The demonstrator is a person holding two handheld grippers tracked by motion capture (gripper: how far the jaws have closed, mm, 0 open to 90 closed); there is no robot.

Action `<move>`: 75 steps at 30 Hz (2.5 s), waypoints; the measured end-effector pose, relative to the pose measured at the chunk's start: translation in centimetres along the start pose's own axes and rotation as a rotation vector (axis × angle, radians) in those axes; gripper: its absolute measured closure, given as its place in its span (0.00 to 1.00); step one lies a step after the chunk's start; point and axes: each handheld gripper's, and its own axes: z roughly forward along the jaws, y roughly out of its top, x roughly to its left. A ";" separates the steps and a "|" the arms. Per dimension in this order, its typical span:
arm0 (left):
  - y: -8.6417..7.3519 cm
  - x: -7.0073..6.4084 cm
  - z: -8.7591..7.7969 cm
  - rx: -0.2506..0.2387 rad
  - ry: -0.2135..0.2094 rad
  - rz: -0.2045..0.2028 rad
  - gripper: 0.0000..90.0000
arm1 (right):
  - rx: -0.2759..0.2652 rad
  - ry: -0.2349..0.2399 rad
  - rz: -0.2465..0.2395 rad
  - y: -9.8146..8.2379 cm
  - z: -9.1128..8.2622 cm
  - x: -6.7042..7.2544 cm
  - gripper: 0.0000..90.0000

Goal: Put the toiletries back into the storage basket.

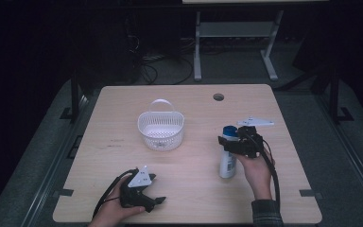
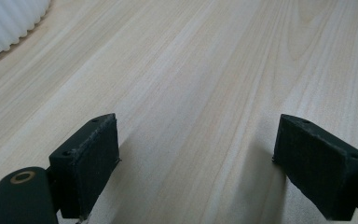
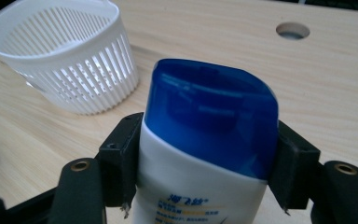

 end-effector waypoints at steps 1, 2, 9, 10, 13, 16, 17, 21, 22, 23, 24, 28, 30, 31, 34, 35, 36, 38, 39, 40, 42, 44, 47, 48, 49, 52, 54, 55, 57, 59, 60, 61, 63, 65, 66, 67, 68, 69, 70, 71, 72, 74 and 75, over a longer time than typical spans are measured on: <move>0.0 0.0 0.0 0.000 -0.001 0.000 0.14 | -0.019 0.005 -0.003 0.1 -0.3 0.0 0.40; 0.0 0.0 0.0 0.000 -0.001 0.000 0.14 | -0.019 0.005 -0.003 0.1 -0.3 0.0 0.40; 0.0 0.0 0.0 -0.002 0.000 -0.002 0.14 | -0.065 0.002 -0.025 0.3 -0.7 0.0 0.40; 0.0 0.0 0.0 -0.002 0.000 -0.002 0.14 | -0.065 0.002 -0.025 0.3 -0.7 0.0 0.40; 0.0 0.0 0.0 -0.002 0.001 -0.001 0.14 | -0.075 0.002 -0.033 0.5 -0.8 0.2 0.40; 0.0 0.0 0.0 -0.002 0.001 0.000 0.14 | -0.091 0.008 -0.046 1.0 -1.0 0.3 0.40; 0.0 0.0 0.0 -0.002 0.001 -0.001 0.14 | -0.098 0.009 -0.046 1.1 -1.0 0.3 0.40; 0.0 0.0 0.0 -0.002 0.001 0.000 0.14 | -0.115 0.021 -0.055 1.5 -1.1 0.4 0.40; 0.0 0.0 0.0 -0.003 0.002 -0.001 0.14 | -0.124 0.024 -0.061 1.6 -1.1 0.4 0.40; 0.0 0.0 0.0 -0.003 0.002 -0.001 0.14 | -0.124 0.024 -0.061 1.6 -1.1 0.4 0.40; 0.0 0.0 0.0 -0.002 0.001 -0.001 0.14 | -0.135 0.031 -0.065 1.8 -1.2 0.5 0.40; 0.0 0.0 0.0 -0.002 0.002 -0.001 0.14 | -0.148 0.037 -0.082 2.2 -1.3 0.7 0.40; 0.0 0.0 0.0 -0.001 0.001 -0.001 0.14 | -0.154 0.043 -0.087 2.5 -1.4 0.9 0.40; 0.0 0.0 0.0 -0.001 0.001 -0.001 0.14 | -0.159 0.046 -0.089 2.7 -1.4 1.0 0.40; 0.0 0.0 0.0 0.003 0.001 0.003 0.14 | -0.171 0.056 -0.102 3.2 -1.6 1.1 0.40; 0.0 0.0 0.0 0.006 0.001 0.007 0.14 | -0.176 0.060 -0.109 3.6 -1.7 1.3 0.40; 0.0 0.0 0.0 0.004 0.001 0.005 0.14 | -0.179 0.061 -0.110 3.8 -1.7 1.4 0.40; 0.0 0.0 0.0 0.003 0.001 0.003 0.14 | -0.180 0.063 -0.113 4.0 -1.7 1.4 0.40; 0.0 0.0 0.0 0.003 0.001 0.003 0.14 | -0.183 0.065 -0.117 4.1 -1.7 1.5 0.40; 0.0 0.0 0.0 0.003 0.001 0.003 0.14 | -0.186 0.066 -0.119 4.3 -1.8 1.5 0.40; 0.0 0.0 0.0 0.003 0.000 0.003 0.14 | -0.186 0.069 -0.119 4.5 -1.8 1.7 0.40; 0.0 0.0 0.0 0.003 -0.001 0.003 0.14 | -0.192 0.072 -0.124 4.9 -1.8 1.8 0.40; 0.0 0.0 0.0 0.002 0.000 0.003 0.14 | -0.196 0.079 -0.129 5.2 -1.8 2.0 0.40; 0.0 0.0 0.0 0.002 0.000 0.003 0.14 | -0.196 0.079 -0.129 5.2 -1.8 2.0 0.40; 0.0 0.0 0.0 0.002 0.000 0.003 0.14 | -0.198 0.081 -0.130 5.3 -1.8 2.1 0.40; 0.0 0.0 0.0 0.001 0.000 0.003 0.14 | -0.203 0.089 -0.133 5.7 -1.7 2.2 0.40; 0.0 0.0 0.0 0.001 0.000 0.003 0.14 | -0.205 0.090 -0.137 6.0 -1.7 2.4 0.40; 0.0 0.0 0.0 0.002 0.000 0.003 0.14 | -0.208 0.094 -0.140 6.3 -1.7 2.6 0.40; 0.0 0.0 0.0 0.001 0.001 0.003 0.14 | -0.211 0.096 -0.141 6.4 -1.7 2.6 0.40; 0.0 0.0 0.0 0.002 0.000 0.003 0.14 | -0.216 0.100 -0.144 6.7 -1.7 2.8 0.40; 0.0 0.0 0.0 0.001 0.000 0.003 0.14 | -0.216 0.101 -0.146 6.8 -1.7 2.9 0.40; 0.0 0.0 0.0 0.002 0.000 0.003 0.14 | -0.217 0.102 -0.152 7.0 -1.6 3.0 0.40; 0.0 0.0 0.0 0.002 0.000 0.003 0.14 | -0.218 0.104 -0.155 7.3 -1.6 3.2 0.40; 0.0 0.0 0.0 0.002 0.000 0.003 0.14 | -0.218 0.106 -0.161 7.7 -1.5 3.4 0.40; 0.0 0.0 0.0 0.000 0.000 0.001 0.14 | -0.222 0.108 -0.162 7.8 -1.4 3.5 0.40; 0.0 0.0 0.0 0.000 -0.001 0.001 0.14 | -0.222 0.109 -0.164 7.9 -1.4 3.6 0.40; 0.0 0.0 0.0 0.000 -0.001 0.001 0.14 | -0.220 0.112 -0.167 8.1 -1.3 3.7 0.40; 0.0 0.0 0.0 0.000 0.000 0.001 0.14 | -0.223 0.113 -0.169 8.2 -1.3 3.8 0.40; 0.0 0.0 0.0 0.000 0.002 0.002 0.14 | -0.224 0.115 -0.171 8.3 -1.2 3.9 0.40; 0.0 0.0 0.0 0.000 -0.001 -0.001 0.14 | -0.225 0.117 -0.174 8.5 -1.1 4.0 0.40; 0.0 0.0 0.0 -0.001 -0.001 -0.001 0.14 | -0.226 0.119 -0.173 8.6 -1.1 4.2 0.40; 0.0 0.0 0.0 0.000 -0.001 -0.001 0.14 | -0.225 0.121 -0.178 8.8 -1.0 4.3 0.40; 0.0 0.0 0.0 0.000 -0.001 -0.001 0.14 | -0.225 0.124 -0.180 8.9 -0.9 4.4 0.40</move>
